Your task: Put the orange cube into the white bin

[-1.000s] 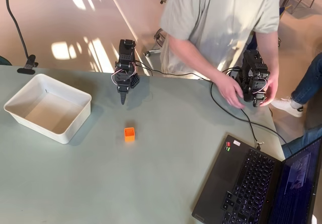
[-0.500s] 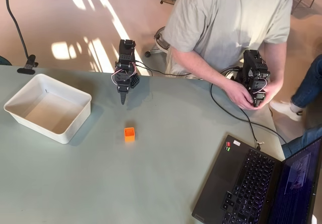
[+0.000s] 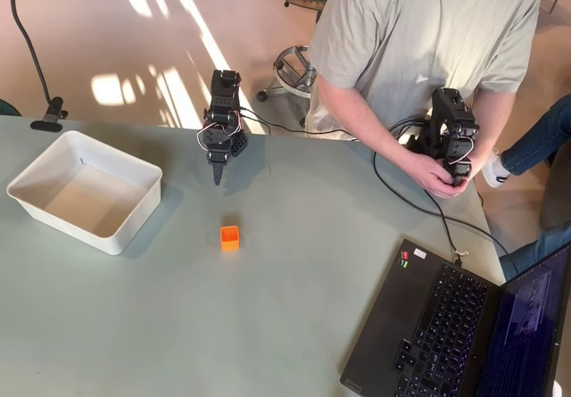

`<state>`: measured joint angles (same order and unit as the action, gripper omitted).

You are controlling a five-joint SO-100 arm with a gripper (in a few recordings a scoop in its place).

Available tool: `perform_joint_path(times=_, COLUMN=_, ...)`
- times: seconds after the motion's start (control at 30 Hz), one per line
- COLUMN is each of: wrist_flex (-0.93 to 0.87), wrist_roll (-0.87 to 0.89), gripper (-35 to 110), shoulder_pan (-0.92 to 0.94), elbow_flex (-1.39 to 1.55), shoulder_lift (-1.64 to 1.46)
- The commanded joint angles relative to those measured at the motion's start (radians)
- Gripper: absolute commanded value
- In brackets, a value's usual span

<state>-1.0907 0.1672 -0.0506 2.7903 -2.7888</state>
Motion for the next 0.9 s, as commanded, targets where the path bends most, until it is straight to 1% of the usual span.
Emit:
perform_joint_path(times=0.0, wrist_flex=0.011, wrist_roll=-0.003, gripper=14, shoulder_pan=-0.008, elbow_flex=-0.097, shoulder_lift=-0.008)
perform_joint_path(times=0.27, wrist_flex=-0.002, wrist_roll=0.005, gripper=14, shoulder_pan=-0.008, elbow_flex=-0.456, shoulder_lift=0.014)
perform_joint_path(times=0.37, wrist_flex=-0.008, wrist_roll=0.006, gripper=15, shoulder_pan=-0.011, elbow_flex=-0.595, shoulder_lift=0.094)
perform_joint_path(times=0.47, wrist_flex=-0.038, wrist_roll=0.003, gripper=15, shoulder_pan=-0.057, elbow_flex=-0.723, shoulder_lift=0.272)
perform_joint_path(times=0.67, wrist_flex=-0.178, wrist_roll=0.000, gripper=15, shoulder_pan=-0.161, elbow_flex=-1.020, shoulder_lift=0.736)
perform_joint_path(times=0.87, wrist_flex=-0.302, wrist_roll=0.000, gripper=15, shoulder_pan=-0.239, elbow_flex=-1.310, shoulder_lift=1.101)
